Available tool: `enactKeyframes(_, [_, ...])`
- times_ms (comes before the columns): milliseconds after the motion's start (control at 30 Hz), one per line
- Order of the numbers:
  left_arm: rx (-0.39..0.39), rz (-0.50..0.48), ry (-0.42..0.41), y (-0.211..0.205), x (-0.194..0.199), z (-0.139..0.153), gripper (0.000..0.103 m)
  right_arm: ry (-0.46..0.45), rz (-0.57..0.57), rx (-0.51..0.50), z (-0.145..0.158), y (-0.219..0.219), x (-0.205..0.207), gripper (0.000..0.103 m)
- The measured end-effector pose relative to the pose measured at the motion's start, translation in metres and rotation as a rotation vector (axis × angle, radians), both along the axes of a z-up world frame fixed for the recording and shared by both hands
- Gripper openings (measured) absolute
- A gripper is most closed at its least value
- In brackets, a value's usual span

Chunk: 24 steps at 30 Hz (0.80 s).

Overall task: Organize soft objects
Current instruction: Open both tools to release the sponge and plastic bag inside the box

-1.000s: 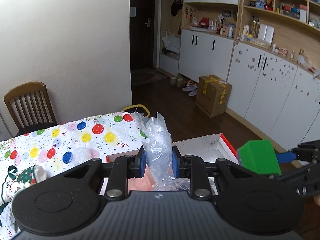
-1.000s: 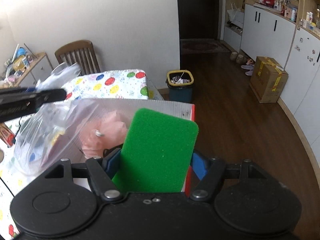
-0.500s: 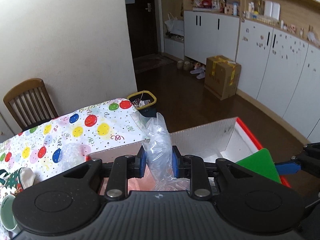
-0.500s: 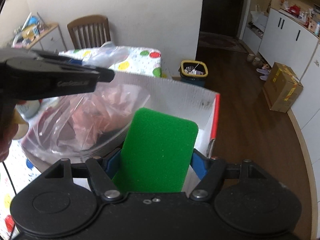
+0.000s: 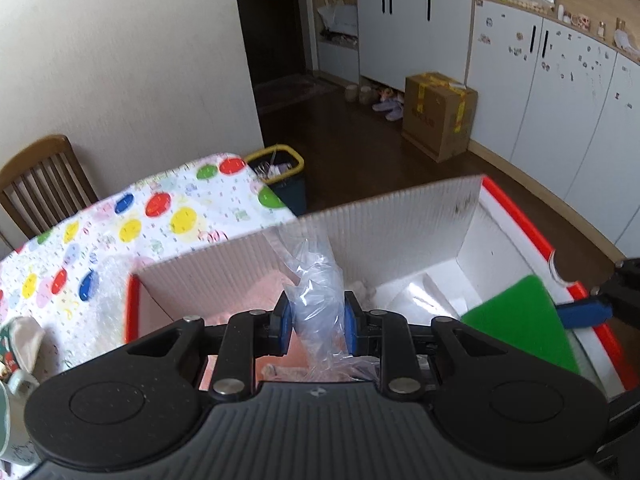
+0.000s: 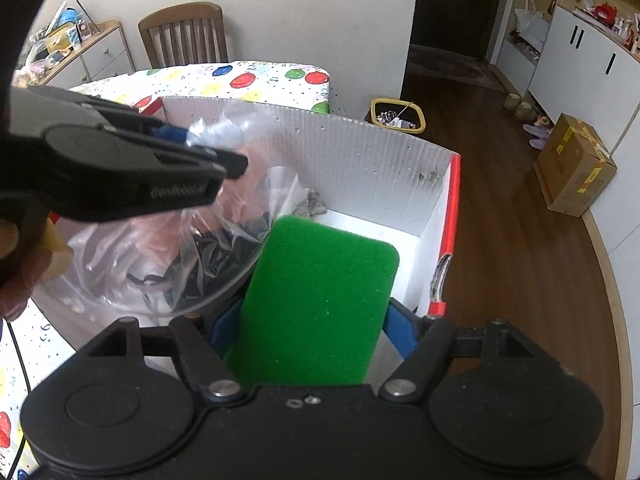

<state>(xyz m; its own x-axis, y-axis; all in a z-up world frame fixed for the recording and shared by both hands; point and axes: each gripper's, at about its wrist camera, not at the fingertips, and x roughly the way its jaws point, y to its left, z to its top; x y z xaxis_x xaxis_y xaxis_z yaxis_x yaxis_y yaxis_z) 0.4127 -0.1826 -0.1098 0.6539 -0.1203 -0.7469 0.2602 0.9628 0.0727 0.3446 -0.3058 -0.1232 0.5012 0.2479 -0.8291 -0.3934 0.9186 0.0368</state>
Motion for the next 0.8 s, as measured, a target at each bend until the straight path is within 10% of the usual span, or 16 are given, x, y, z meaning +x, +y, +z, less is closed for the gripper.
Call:
enactKeyframes(533, [-0.043,0.003,0.071,0.004,-0.004,-0.009,0.029,-0.005,0.011,0.014,0.007,-0.007,0.0,0.08])
enactKeyframes(700, [-0.041,-0.005,0.037,0.004,-0.014,-0.003,0.07,-0.019,0.021,0.014,0.013,-0.009,-0.005,0.081])
enactKeyframes(800, [-0.05,-0.012,0.019,0.005,-0.02,0.002,0.071,-0.025,0.02,0.028,0.017,-0.01,-0.007,0.083])
